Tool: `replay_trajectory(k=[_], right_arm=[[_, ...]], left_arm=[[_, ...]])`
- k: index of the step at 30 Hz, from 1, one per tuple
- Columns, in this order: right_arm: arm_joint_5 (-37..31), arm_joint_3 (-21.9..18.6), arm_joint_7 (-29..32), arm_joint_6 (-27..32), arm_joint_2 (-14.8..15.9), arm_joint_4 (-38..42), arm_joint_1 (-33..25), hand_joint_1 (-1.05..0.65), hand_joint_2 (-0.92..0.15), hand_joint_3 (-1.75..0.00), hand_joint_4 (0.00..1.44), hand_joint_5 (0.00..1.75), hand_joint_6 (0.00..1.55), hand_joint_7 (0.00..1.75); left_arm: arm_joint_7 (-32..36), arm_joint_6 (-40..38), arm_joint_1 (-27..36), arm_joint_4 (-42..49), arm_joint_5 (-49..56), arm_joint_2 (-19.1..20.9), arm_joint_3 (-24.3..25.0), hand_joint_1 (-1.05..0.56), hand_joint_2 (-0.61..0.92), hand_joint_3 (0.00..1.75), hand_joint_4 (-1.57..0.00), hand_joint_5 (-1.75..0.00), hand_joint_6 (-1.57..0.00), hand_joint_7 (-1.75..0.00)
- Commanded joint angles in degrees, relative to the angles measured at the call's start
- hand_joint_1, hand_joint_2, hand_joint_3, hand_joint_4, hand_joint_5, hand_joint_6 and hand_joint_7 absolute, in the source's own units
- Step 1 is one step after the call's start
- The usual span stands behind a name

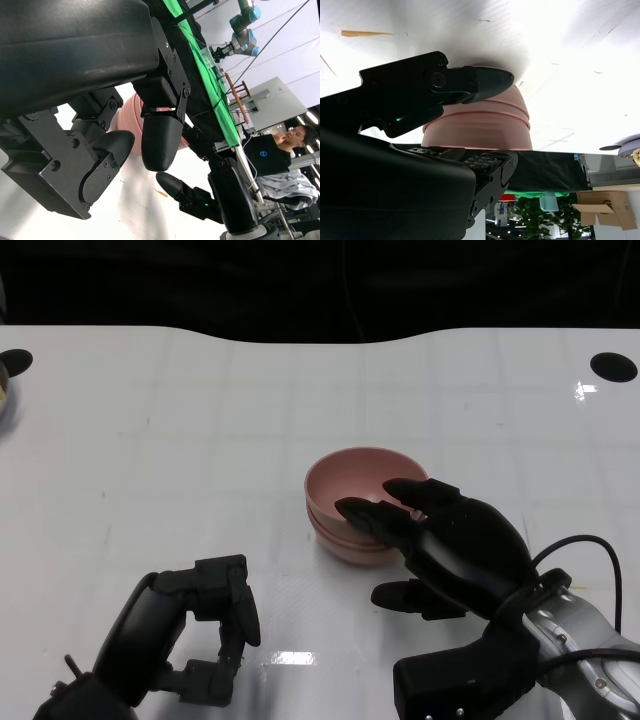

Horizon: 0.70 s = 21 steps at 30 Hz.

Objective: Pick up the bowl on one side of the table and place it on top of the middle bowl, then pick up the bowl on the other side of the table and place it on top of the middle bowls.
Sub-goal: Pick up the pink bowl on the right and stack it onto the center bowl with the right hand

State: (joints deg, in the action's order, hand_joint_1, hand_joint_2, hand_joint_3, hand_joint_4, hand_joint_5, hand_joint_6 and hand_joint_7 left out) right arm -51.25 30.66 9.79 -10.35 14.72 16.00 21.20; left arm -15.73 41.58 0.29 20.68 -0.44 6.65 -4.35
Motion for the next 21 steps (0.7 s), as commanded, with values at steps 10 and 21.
replay_trajectory(k=[10,21], right_arm=[[1.4,-0.3,-0.4,-0.8,-0.4,0.8,0.2,-0.76,-0.92,-0.4,0.13,0.13,0.21,0.0],[1.5,-1.5,5.1,-1.8,-1.3,-0.4,-0.3,-0.71,-0.92,-0.34,0.07,0.17,0.14,0.0]], left_arm=[[-0.8,0.3,-0.2,0.7,-1.0,0.9,0.4,0.0,0.25,1.6,-0.97,-1.75,-0.89,-1.56],[-0.4,0.3,-0.1,0.7,-0.1,0.9,0.5,0.0,0.23,1.63,-0.98,-1.75,-0.9,-1.56]])
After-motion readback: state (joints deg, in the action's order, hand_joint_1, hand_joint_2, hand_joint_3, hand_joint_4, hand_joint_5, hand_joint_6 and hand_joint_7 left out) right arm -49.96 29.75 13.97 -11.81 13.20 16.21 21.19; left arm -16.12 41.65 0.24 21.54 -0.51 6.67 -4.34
